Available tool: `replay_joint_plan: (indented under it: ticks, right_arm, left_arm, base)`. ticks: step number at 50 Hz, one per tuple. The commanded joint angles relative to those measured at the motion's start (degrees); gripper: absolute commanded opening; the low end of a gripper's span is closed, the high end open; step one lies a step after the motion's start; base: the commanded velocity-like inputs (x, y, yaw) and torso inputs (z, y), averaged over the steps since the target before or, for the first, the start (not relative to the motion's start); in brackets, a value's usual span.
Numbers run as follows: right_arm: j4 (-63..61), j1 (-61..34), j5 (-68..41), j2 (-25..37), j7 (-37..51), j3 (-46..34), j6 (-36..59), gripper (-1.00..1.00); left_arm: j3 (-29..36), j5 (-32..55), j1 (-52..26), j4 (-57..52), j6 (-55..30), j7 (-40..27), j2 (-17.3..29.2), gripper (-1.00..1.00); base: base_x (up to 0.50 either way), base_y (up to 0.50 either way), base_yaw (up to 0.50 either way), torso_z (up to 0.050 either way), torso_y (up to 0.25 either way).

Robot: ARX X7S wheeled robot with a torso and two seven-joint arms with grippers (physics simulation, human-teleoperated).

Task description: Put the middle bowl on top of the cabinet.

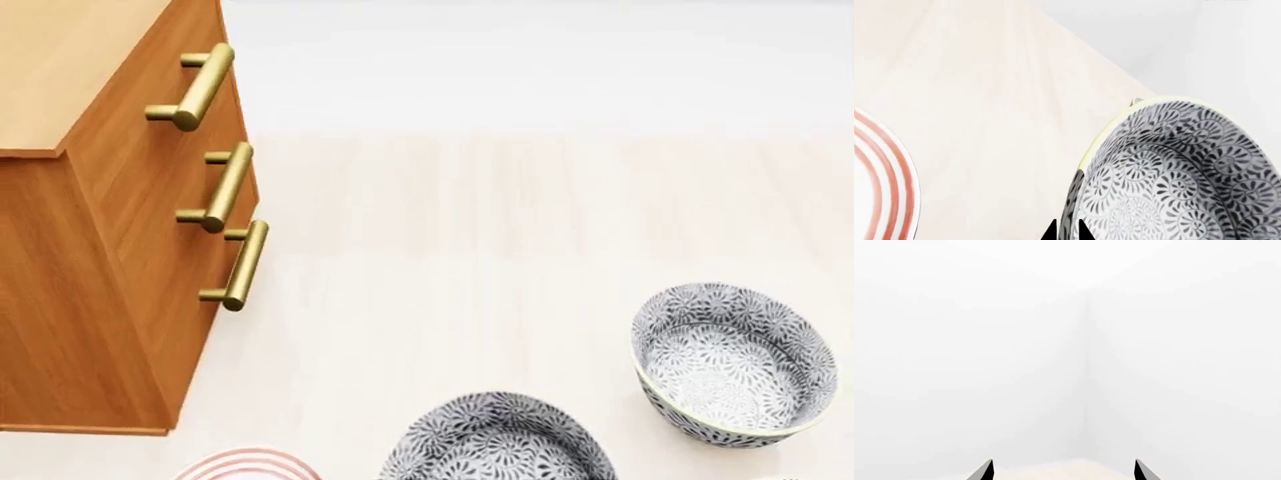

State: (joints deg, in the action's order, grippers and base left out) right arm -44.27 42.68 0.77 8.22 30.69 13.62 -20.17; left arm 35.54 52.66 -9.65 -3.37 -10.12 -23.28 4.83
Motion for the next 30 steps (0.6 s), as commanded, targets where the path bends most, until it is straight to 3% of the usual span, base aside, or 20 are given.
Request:
replay_joint_plan:
  ticks: [1, 30]
  right_arm:
    - [0.06, -0.44, 0.21, -0.19, -0.15, -0.09, 0.39, 1.0]
    - [-0.98, -0.19, 1.51, -0.67, 0.47, -1.05, 0.42, 1.0]
  left_arm:
    - [0.69, 1.09, -0.14, -1.73, 0.78, 0.04, 0.56, -1.0]
    - [3.44, 0.14, 2.03, -14.19, 2.02, -0.81, 4.92, -1.0]
  base:
    - [0.0, 0.0, 0.0, 0.038, 0.211]
    - [0.0, 0.0, 0.0, 0.037, 0.221]
